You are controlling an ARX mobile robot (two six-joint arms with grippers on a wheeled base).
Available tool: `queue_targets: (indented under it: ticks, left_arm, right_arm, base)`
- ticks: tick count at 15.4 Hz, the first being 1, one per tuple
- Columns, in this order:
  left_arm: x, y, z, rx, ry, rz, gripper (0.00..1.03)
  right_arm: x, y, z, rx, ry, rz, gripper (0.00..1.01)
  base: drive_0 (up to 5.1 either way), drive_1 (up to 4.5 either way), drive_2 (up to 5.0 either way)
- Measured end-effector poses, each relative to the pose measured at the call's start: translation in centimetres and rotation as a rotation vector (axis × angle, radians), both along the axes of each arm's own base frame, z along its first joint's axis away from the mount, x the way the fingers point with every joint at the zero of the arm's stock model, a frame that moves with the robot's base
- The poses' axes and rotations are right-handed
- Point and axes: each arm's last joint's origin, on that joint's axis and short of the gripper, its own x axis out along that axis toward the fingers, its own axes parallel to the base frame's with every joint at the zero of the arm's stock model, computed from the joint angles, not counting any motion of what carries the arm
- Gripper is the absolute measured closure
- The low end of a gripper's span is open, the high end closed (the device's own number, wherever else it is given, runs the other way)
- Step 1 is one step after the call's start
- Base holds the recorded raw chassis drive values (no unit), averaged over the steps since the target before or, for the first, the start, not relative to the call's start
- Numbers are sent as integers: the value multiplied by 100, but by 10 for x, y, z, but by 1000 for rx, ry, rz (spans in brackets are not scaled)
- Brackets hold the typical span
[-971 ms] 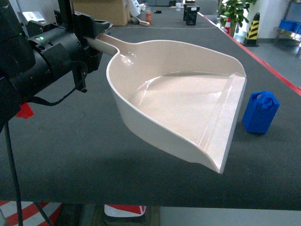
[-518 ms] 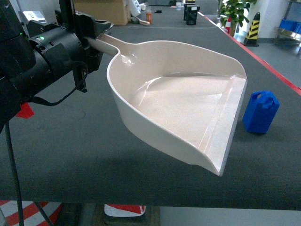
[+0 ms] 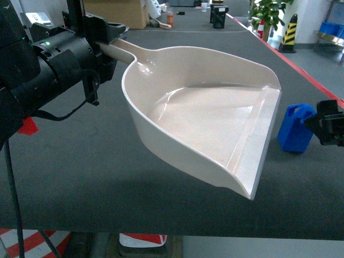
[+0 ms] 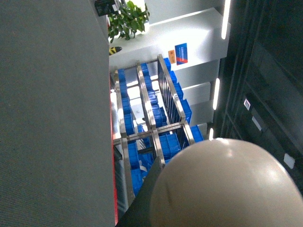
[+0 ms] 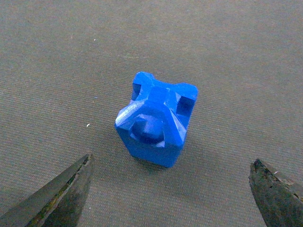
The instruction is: Place part in tray to right shelf
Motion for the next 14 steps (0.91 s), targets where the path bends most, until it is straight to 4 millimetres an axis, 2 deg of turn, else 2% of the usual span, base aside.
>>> queue_targets:
  ticks: [5,6,7,8,10,13,14]
  left_arm:
    - [0,0,0,0,0,0,91]
    - [0,0,0,0,0,0,91]
    - [0,0,0,0,0,1,91]
    - [0,0,0,0,0,0,91]
    - [0,0,0,0,0,0,91]
    - [0,0,0,0,0,1,91]
    - [0,0,0,0,0,1,91]
  right_arm:
    - [58,14,-24,-5,47,55,5]
    - [63,16,-29,-2,52,55,16]
    - [62,19,-30,-3,35,42,40]
    - [52,16,-24,-9,30,22,54]
    - [31,7,-8,-11,7,-2,55]
    - [-23,-4,59,-17,-142,5,55]
    - [-45,4,90,10,-230,56,55]
  base:
    - [0,0,0]
    - [0,0,0]
    - [0,0,0]
    - [0,0,0]
    - [0,0,0]
    - [0,0,0]
    - [0,0,0]
